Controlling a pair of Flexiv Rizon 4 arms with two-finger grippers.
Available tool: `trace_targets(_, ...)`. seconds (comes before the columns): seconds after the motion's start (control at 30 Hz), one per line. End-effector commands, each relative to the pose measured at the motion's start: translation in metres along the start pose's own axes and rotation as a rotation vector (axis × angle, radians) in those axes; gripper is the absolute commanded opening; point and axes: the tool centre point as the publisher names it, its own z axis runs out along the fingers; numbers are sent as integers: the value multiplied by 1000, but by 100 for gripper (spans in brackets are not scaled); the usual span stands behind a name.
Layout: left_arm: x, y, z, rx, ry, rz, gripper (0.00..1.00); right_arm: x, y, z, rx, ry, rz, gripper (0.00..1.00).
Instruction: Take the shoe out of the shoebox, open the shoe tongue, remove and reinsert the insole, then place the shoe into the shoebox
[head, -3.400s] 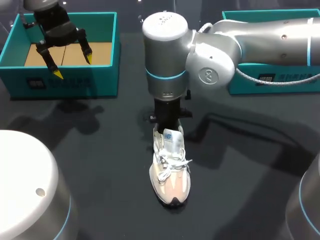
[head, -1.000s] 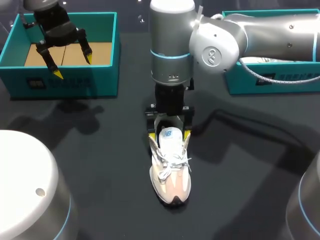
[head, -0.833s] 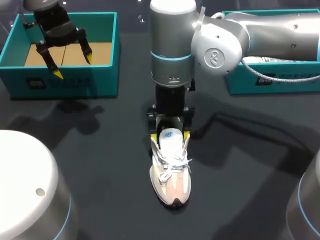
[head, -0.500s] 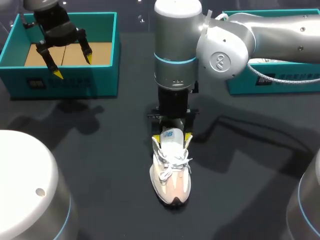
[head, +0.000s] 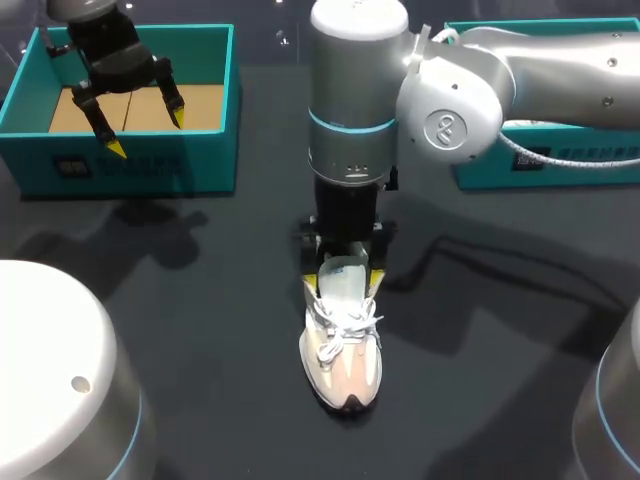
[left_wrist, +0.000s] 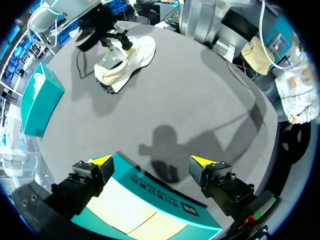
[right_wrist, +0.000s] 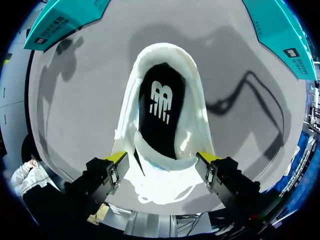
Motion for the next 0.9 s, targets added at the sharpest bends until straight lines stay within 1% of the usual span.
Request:
trace_targets(0.03,0,0,-1,-1,2,1,100,-8,-13,-3,-33,16,0,86)
trace_targets(0.23,0,0,-1,-1,2,1,100,-9,-25,-6,-57,20,-13,83)
trace_targets(0.4,0,0,-1,-1,2,1,100,-10,-42,-10,-91,28,-21,76)
trace_targets(0.5,0,0,-1,-1,2,1,100,-11,-55,-14,-120,40,-35,73)
trace_targets(0.6,0,0,-1,-1,2,1,100,-12,-68,-17,-132,41,-31,70)
trace_targets(0.63,0,0,-1,-1,2,1,100,-12,-75,-18,-138,43,-33,67)
trace_targets(0.7,0,0,-1,-1,2,1,100,-14,-85,-19,-146,45,-33,66)
trace_targets(0.8,0,0,-1,-1,2,1,100,-17,-100,-20,-157,48,-34,60)
trace_targets(0.87,0,0,-1,-1,2,1,100,-17,-108,-23,-163,45,-35,51)
trace_targets(0.9,0,0,-1,-1,2,1,100,-17,-110,-24,-167,43,-37,49)
